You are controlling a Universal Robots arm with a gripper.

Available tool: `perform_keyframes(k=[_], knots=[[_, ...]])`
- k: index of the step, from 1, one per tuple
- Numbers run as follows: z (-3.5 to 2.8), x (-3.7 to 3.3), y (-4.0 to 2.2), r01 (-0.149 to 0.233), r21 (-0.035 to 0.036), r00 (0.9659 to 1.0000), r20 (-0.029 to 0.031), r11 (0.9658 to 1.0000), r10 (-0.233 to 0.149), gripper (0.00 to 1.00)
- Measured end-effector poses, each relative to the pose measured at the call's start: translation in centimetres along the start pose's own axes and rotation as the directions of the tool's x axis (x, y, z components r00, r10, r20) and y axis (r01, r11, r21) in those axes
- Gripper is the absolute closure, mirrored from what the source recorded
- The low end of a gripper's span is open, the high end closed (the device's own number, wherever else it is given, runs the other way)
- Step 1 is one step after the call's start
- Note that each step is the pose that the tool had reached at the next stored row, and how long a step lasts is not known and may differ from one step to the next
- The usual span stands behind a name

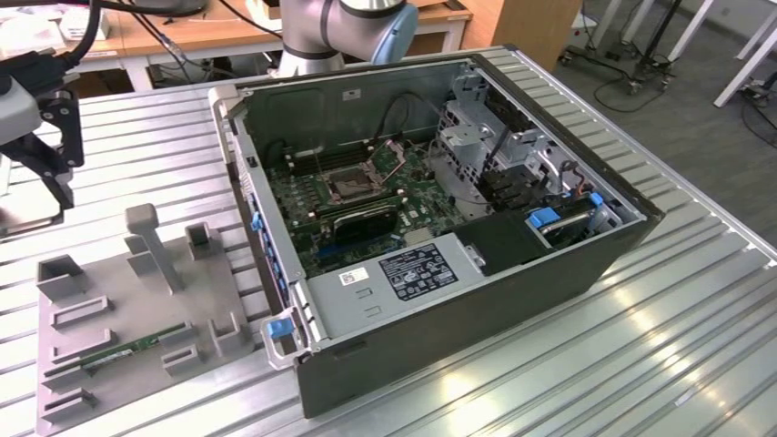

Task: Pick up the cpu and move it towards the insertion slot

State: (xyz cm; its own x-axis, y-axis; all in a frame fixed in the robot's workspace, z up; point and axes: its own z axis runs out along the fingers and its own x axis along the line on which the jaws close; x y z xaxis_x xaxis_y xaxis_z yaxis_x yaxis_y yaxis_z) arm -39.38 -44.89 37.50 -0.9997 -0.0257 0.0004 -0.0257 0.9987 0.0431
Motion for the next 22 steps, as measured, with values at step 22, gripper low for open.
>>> perform_keyframes(k=[22], knots=[[0.0, -1.12, -0.03, 0.0, 0.0, 1.0, -0.0001, 1.0, 0.0, 0.46]])
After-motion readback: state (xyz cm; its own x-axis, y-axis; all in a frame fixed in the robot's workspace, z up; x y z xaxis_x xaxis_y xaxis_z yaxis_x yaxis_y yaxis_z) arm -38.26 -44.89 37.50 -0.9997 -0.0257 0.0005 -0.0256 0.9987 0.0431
